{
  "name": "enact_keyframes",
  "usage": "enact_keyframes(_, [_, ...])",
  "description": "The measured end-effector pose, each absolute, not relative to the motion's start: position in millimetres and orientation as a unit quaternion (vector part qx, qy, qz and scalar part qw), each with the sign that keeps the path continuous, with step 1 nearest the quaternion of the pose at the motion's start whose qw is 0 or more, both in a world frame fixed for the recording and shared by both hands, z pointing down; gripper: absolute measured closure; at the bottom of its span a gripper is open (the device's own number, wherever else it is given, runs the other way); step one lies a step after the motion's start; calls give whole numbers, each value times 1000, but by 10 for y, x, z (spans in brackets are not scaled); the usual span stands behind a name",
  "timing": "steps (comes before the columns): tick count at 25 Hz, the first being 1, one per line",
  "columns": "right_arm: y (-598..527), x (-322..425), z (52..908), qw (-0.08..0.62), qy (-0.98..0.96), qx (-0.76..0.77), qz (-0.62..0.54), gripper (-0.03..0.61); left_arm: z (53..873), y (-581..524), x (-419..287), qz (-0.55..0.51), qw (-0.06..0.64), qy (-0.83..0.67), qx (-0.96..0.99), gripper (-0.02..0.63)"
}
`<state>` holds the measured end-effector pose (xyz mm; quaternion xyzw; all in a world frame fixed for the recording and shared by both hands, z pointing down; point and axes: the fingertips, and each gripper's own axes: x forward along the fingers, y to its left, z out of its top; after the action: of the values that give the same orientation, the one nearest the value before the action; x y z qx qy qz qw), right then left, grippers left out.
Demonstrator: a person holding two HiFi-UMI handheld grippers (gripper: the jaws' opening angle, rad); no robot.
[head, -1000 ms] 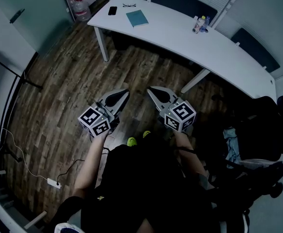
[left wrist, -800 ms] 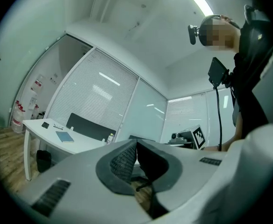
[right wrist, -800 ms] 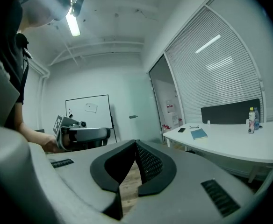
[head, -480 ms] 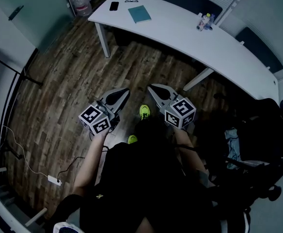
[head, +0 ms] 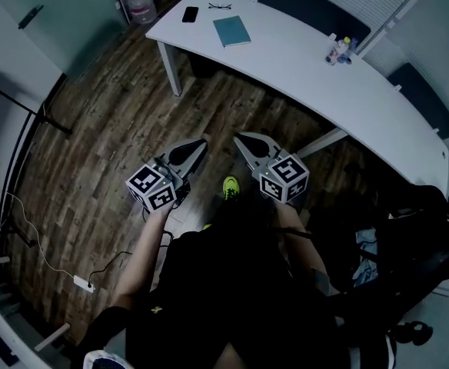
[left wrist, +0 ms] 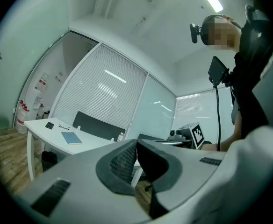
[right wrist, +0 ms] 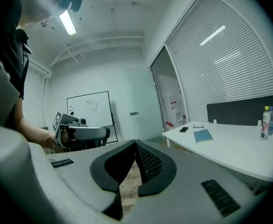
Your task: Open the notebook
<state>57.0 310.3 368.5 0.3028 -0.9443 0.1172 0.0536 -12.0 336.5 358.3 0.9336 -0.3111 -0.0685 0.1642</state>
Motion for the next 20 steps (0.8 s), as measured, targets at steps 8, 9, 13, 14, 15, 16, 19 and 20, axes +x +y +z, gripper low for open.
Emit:
enact_keyframes(8, [2386, 613, 3704, 59, -949, 286, 121, 580, 3602, 2640, 43, -59, 167, -322, 930, 594])
enact_keyframes(9, [2305, 619, 3709, 60, -949, 284, 121, 578, 3620, 2558, 61, -58, 167, -324, 929, 594])
enact_keyframes(13, [1961, 681, 3713, 62, -950, 282, 122, 578, 3646, 2228, 141, -56, 169, -330, 927, 594])
enact_keyframes(14, [1877, 700, 3719, 63, -950, 282, 122, 580, 3649, 2147, 156, -55, 169, -332, 926, 594])
enact_keyframes(15, [1794, 718, 3726, 64, -950, 281, 121, 580, 3653, 2067, 171, -55, 169, -335, 925, 594])
enact_keyframes(16, [1716, 736, 3731, 64, -950, 280, 120, 578, 3659, 1991, 187, -56, 169, -338, 924, 594])
enact_keyframes(19, [1521, 782, 3733, 62, -952, 276, 117, 580, 3690, 1797, 249, -57, 168, -344, 922, 594])
enact_keyframes(20, [1468, 794, 3734, 62, -953, 272, 116, 578, 3700, 1743, 277, -57, 168, -345, 922, 594])
